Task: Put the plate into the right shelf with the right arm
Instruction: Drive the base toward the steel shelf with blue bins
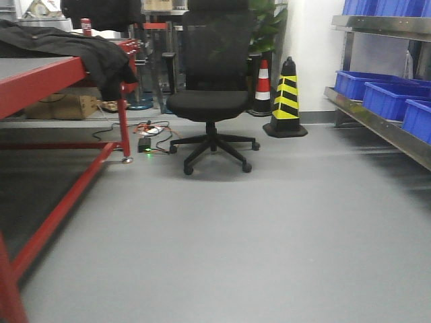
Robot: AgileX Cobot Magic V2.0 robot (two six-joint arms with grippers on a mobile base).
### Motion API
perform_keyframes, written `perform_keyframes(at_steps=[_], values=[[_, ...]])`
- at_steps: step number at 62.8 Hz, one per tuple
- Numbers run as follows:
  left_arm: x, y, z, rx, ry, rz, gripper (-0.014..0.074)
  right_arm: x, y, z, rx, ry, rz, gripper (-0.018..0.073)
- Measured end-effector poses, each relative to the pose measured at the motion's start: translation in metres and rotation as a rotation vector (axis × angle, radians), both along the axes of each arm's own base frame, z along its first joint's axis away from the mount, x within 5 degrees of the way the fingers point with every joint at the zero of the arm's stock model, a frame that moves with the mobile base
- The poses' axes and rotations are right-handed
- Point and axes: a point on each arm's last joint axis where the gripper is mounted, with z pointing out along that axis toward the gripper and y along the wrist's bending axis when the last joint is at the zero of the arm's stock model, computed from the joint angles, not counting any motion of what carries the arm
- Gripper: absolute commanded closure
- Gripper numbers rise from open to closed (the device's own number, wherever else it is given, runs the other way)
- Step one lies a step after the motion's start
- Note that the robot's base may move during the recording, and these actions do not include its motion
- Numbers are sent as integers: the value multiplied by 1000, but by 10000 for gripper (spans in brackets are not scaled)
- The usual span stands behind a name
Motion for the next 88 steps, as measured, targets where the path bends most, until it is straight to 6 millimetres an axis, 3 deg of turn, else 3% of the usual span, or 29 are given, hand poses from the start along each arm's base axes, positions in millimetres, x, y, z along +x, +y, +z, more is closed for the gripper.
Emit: perform_keyframes(at_steps=[88], values=[[0, 0, 0, 0, 0, 0, 724, 0, 0, 0, 0, 0, 0, 506]])
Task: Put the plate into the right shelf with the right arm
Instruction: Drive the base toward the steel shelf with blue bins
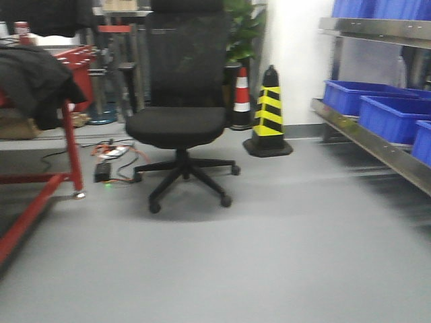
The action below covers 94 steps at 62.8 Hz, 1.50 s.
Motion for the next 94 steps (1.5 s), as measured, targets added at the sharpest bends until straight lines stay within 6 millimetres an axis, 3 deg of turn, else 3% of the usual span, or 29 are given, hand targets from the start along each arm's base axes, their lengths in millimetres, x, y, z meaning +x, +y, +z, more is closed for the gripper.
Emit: perform_keyframes(at_steps=[94], values=[[0, 0, 0, 0, 0, 0, 724, 0, 0, 0, 0, 0, 0, 506]])
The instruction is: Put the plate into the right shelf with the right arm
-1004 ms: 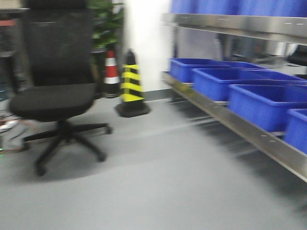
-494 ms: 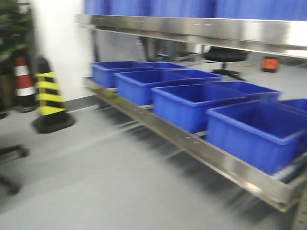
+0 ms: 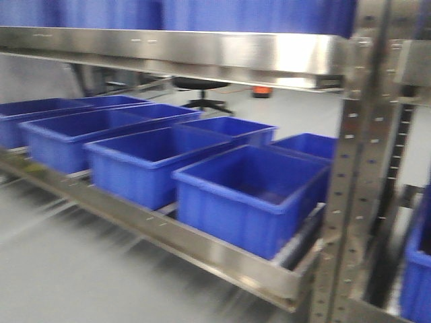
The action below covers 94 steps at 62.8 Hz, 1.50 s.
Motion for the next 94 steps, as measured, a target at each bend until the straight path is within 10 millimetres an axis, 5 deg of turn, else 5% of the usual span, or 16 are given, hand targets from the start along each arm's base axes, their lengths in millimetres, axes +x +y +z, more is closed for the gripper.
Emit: perform_keyframes(at_steps=[94], values=[[0, 0, 0, 0, 0, 0, 724, 0, 0, 0, 0, 0, 0, 506]])
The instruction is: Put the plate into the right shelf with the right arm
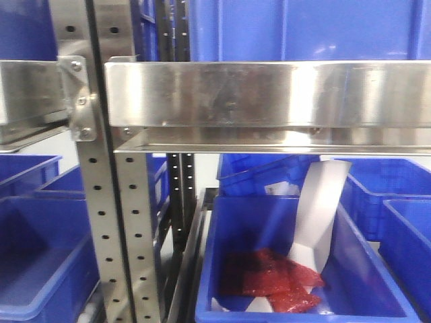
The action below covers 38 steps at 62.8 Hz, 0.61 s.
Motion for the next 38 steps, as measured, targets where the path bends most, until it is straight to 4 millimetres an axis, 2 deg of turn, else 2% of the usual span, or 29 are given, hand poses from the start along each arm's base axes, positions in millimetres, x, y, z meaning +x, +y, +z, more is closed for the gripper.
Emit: perform_keyframes(at_steps=[38], values=[[0, 0, 0, 0, 0, 0, 724, 0, 0, 0, 0, 0, 0, 506]])
